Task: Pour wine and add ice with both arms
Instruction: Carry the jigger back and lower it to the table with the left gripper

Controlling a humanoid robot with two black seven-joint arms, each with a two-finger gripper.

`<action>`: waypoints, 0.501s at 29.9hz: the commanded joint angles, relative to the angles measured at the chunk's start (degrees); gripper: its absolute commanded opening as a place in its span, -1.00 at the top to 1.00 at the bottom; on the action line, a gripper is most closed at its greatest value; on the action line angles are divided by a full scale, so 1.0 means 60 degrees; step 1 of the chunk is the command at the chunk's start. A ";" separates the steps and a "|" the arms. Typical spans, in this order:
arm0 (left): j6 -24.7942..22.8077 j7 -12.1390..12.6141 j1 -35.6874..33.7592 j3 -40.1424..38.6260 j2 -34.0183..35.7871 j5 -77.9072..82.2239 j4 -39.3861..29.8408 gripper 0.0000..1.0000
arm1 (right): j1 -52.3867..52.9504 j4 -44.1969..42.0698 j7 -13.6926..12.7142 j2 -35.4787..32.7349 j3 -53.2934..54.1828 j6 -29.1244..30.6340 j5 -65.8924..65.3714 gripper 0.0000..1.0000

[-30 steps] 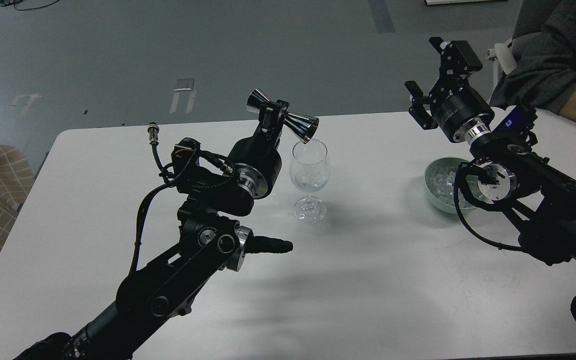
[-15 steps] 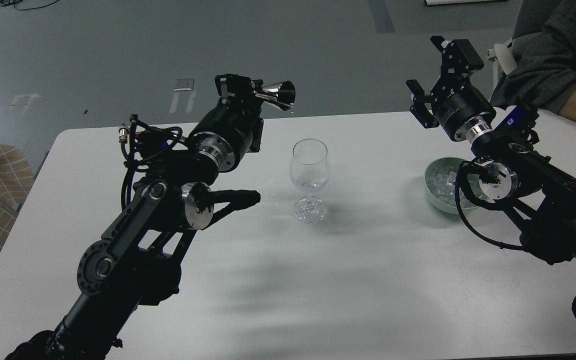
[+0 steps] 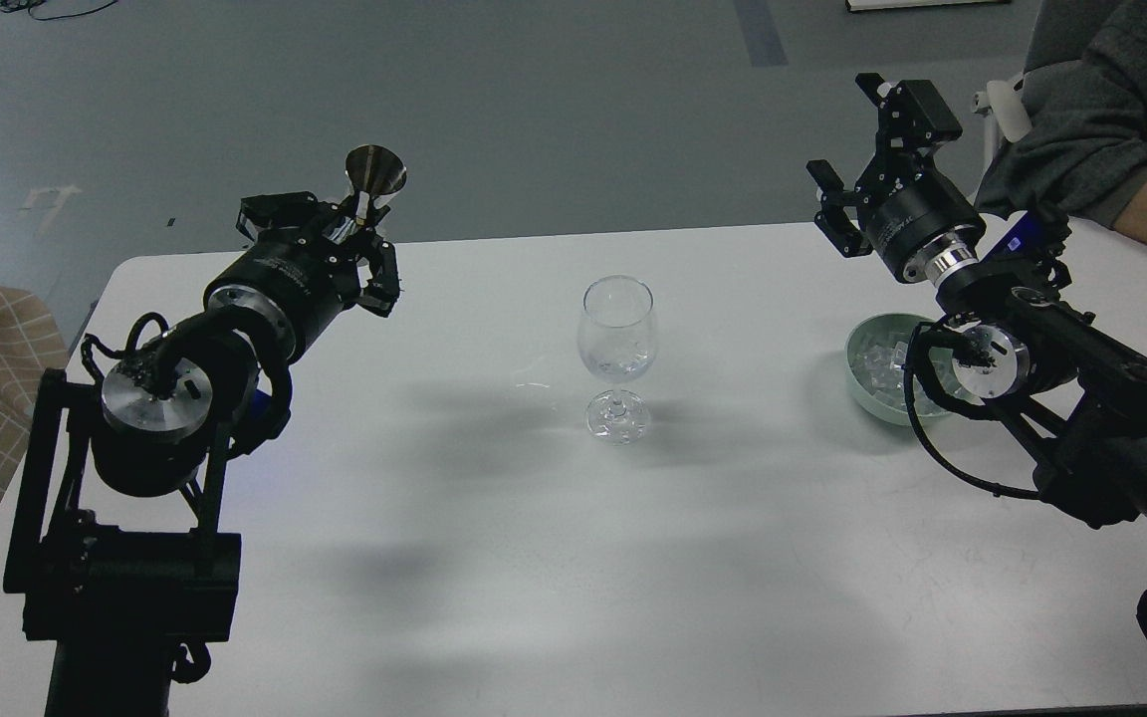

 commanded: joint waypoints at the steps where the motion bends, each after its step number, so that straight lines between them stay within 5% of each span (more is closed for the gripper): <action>1: 0.0002 0.0001 0.0684 -0.0069 0.0050 -0.0030 0.0032 0.87 | 0.0000 0.0001 -0.0013 -0.0013 0.0002 -0.0001 0.0000 -1.00; 8: -0.0130 0.0001 0.1503 -0.0698 -0.0009 -0.0088 0.0047 0.85 | -0.0059 0.0001 -0.0013 0.0016 -0.0013 -0.0001 0.0000 -1.00; 15: -0.1140 0.0001 0.1592 -0.1446 -0.0009 -0.0250 0.0573 0.82 | -0.0103 0.0074 -0.0013 -0.0028 -0.0013 -0.0016 0.0000 -1.00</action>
